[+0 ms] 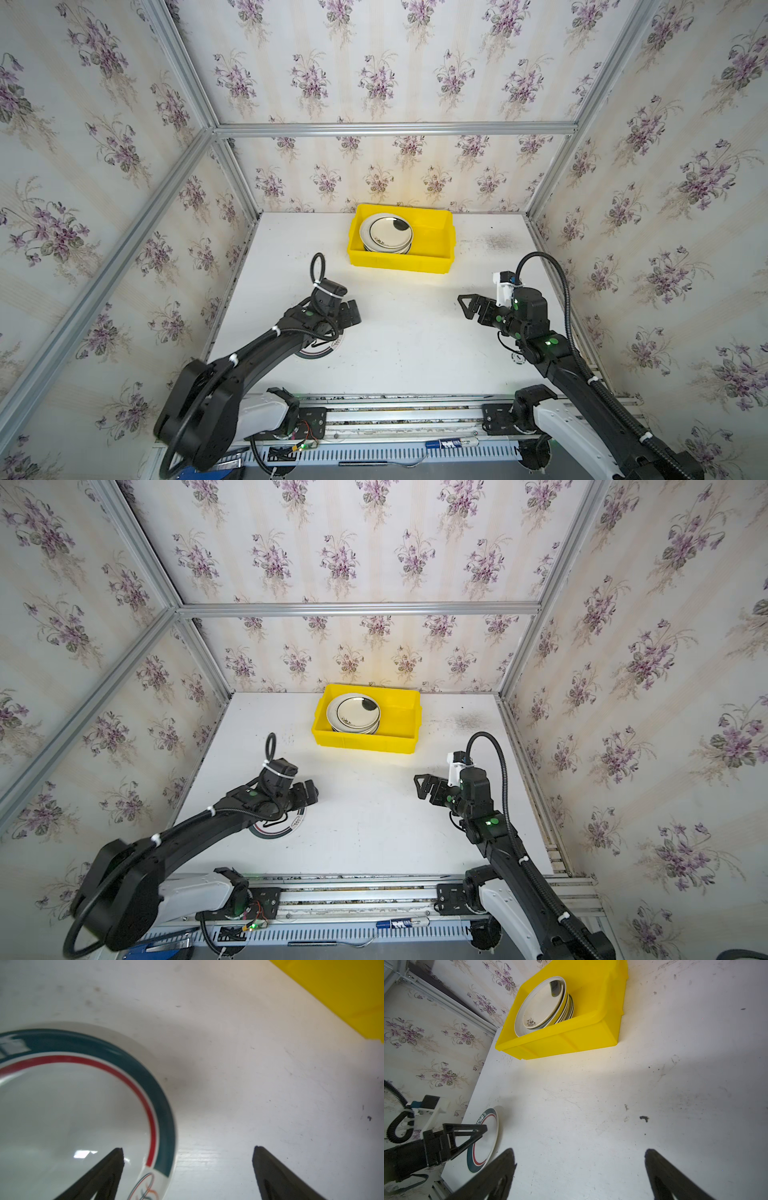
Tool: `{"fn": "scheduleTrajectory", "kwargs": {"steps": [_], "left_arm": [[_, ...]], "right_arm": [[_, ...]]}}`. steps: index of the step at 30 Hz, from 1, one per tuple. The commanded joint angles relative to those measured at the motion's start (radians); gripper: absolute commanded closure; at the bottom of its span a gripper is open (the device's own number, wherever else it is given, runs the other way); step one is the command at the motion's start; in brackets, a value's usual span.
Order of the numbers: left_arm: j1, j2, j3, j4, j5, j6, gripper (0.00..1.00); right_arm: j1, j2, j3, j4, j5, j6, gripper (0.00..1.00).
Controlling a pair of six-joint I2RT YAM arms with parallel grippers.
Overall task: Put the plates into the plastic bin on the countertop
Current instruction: 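Lower the left gripper onto the green-rimmed plate's edge and close it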
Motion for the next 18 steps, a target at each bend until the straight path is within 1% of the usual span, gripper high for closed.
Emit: {"fn": "scheduleTrajectory", "kwargs": {"steps": [1, 3, 4, 6, 9, 10, 12, 13, 15, 18], "left_arm": [[0.077, -0.146, -0.054, -0.111, -0.081, -0.117, 0.01], [0.159, -0.25, -0.087, -0.174, -0.116, -0.154, 0.01], [0.201, -0.283, -0.1, -0.19, -0.114, -0.157, 0.02], [0.296, -0.341, -0.126, -0.203, -0.057, -0.129, 0.03], [0.378, -0.347, -0.13, -0.241, -0.008, -0.092, 0.05], [0.391, -0.343, -0.134, -0.244, 0.006, -0.089, 0.05], [0.409, -0.331, -0.155, -0.235, 0.041, -0.098, 0.06], [0.414, -0.326, -0.165, -0.223, 0.063, -0.1, 0.08], [0.415, -0.315, -0.192, -0.192, 0.103, -0.115, 0.11], [0.418, -0.314, -0.228, -0.157, 0.125, -0.136, 0.13]], "right_arm": [[-0.001, 0.011, 0.006, 0.017, -0.022, -0.007, 0.01], [-0.002, 0.027, 0.003, 0.033, -0.027, 0.009, 0.01], [-0.003, 0.036, 0.001, 0.042, -0.031, 0.016, 0.01], [-0.003, 0.056, 0.001, 0.066, -0.056, 0.022, 0.01], [-0.002, 0.078, 0.007, 0.088, -0.089, 0.025, 0.01], [-0.003, 0.082, 0.009, 0.095, -0.101, 0.025, 0.01], [-0.003, 0.087, 0.013, 0.133, -0.167, 0.04, 0.01], [-0.003, 0.093, 0.011, 0.168, -0.213, 0.057, 0.01], [-0.002, 0.125, 0.007, 0.287, -0.355, 0.114, 0.01], [-0.002, 0.188, 0.018, 0.405, -0.487, 0.19, 0.01]]}}
